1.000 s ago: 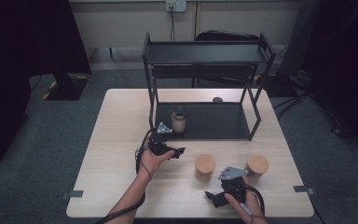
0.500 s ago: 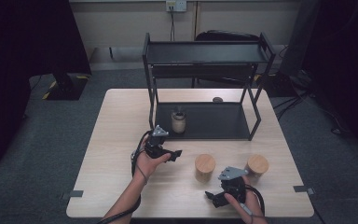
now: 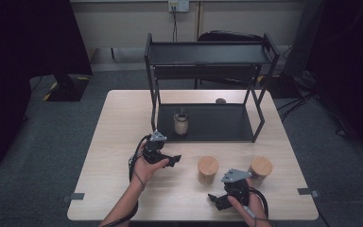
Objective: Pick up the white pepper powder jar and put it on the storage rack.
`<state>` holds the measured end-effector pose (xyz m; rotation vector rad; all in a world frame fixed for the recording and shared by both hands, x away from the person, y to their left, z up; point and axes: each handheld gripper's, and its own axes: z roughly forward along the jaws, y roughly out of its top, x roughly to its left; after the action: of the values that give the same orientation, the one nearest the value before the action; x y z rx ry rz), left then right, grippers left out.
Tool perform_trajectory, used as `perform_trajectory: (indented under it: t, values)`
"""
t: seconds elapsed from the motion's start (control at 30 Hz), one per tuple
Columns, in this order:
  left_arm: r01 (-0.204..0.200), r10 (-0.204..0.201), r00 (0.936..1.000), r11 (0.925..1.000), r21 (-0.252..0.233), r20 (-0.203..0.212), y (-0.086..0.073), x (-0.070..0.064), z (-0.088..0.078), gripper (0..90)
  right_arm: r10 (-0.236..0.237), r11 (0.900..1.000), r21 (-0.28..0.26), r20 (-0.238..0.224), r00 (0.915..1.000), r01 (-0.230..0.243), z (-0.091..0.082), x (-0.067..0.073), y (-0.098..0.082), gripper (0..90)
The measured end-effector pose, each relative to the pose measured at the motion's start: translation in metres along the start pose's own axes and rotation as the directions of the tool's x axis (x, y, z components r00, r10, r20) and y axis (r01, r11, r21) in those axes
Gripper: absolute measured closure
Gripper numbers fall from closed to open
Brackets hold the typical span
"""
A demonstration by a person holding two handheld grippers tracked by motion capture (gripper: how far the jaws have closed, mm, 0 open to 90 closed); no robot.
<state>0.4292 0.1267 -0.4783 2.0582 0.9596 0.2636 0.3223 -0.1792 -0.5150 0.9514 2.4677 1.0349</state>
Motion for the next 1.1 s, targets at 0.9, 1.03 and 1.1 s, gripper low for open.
perform_trajectory:
  t: [0.9,1.03,1.1]
  values:
    - [0.015,-0.015,0.9999,0.9999,0.007,0.0,-0.024,0.007,-0.015,6.0,0.0,1.0,0.0,0.0,1.0,0.0,0.0,0.0,0.0,0.0]
    - [0.022,-0.022,0.9998,0.9997,0.006,0.001,-0.028,0.009,-0.017,5.9,0.0,1.0,0.0,0.0,1.0,0.0,0.0,0.0,0.0,0.0]
    - [0.023,-0.023,0.9997,0.9997,0.006,0.0,-0.031,0.01,-0.018,5.9,0.0,1.0,0.0,0.0,1.0,0.0,0.0,0.0,0.0,0.0]
